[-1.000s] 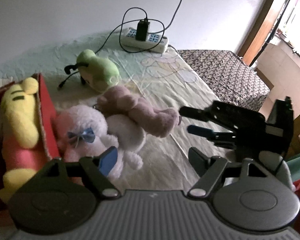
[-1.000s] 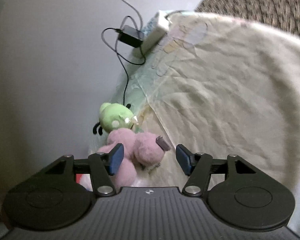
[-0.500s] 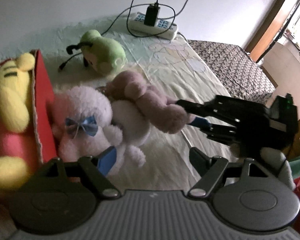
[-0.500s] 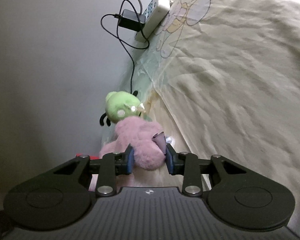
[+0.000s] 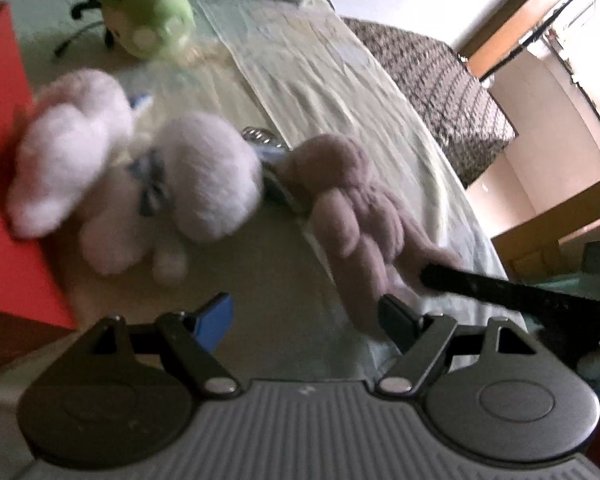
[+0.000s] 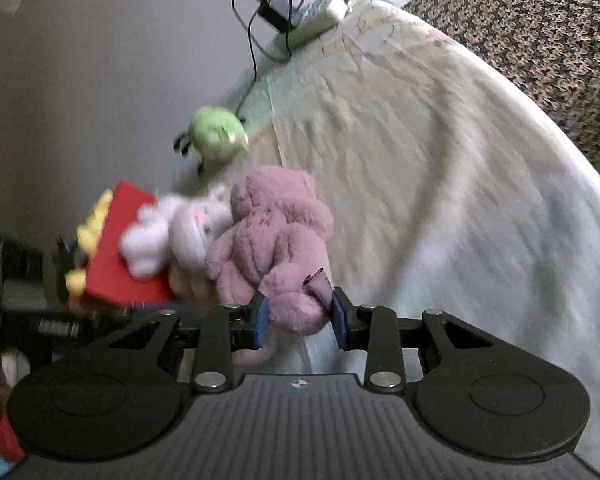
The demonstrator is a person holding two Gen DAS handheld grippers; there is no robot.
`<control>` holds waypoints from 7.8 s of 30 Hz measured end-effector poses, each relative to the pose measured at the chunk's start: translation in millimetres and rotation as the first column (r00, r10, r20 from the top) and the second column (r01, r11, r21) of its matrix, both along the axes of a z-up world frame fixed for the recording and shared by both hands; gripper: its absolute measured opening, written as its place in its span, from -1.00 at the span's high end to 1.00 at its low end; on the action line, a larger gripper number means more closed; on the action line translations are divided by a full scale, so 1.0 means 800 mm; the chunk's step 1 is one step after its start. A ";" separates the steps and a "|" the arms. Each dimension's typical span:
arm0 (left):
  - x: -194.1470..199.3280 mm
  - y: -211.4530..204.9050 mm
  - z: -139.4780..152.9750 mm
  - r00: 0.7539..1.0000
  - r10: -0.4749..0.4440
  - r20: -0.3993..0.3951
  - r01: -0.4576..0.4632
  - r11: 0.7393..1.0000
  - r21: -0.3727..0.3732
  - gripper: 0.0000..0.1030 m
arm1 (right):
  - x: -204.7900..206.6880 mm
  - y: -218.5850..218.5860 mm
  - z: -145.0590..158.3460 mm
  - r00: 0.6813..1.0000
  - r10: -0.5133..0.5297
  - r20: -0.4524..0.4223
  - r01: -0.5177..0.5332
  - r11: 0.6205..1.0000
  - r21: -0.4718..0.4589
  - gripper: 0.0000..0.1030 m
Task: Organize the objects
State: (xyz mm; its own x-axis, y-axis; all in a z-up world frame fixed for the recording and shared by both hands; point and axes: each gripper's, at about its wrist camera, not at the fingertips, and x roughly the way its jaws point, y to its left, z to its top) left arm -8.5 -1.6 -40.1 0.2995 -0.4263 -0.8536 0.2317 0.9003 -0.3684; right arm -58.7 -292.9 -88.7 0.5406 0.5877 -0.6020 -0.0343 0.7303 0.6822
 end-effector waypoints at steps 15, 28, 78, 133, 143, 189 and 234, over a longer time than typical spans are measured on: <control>0.027 -0.049 -0.036 0.997 -0.057 -0.059 0.056 0.998 -0.012 -0.53 | 0.067 0.017 -0.032 0.997 -0.079 0.010 0.078 0.991 0.106 0.08; -0.011 -0.058 -0.011 0.987 -0.147 0.060 0.142 0.986 0.085 -0.49 | 0.022 0.028 -0.029 0.997 0.047 -0.054 -0.038 0.986 0.162 0.48; -0.026 0.316 0.103 0.898 0.208 0.388 -0.158 0.975 -0.156 -0.50 | 0.134 0.363 0.123 0.925 0.280 0.257 -0.316 0.942 0.110 0.45; 0.000 0.319 0.045 0.955 0.237 0.181 -0.277 0.929 0.246 -0.96 | 0.120 0.405 0.106 0.846 0.395 0.358 -0.365 0.919 -0.152 0.71; -0.042 0.351 0.073 0.912 0.309 0.269 -0.361 0.917 0.170 -0.89 | 0.120 0.403 0.107 0.849 0.388 0.359 -0.362 0.922 -0.139 0.71; 0.000 0.332 0.040 0.902 0.368 0.225 -0.427 0.833 0.351 -0.85 | 0.099 0.352 0.116 0.899 0.294 0.324 -0.335 0.939 0.075 0.55; -0.080 0.085 0.096 0.956 0.043 0.291 -0.105 0.974 0.199 -0.85 | 0.111 0.176 -0.032 0.999 0.029 -0.026 -0.021 0.967 0.254 0.26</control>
State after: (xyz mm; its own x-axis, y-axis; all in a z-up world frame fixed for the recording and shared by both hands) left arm -72.6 66.8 36.4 0.5654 -0.2136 -0.7967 0.2282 0.9687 -0.0977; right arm 30.3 -152.1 -114.2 0.5082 0.7364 -0.4466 -0.0280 0.5324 0.8460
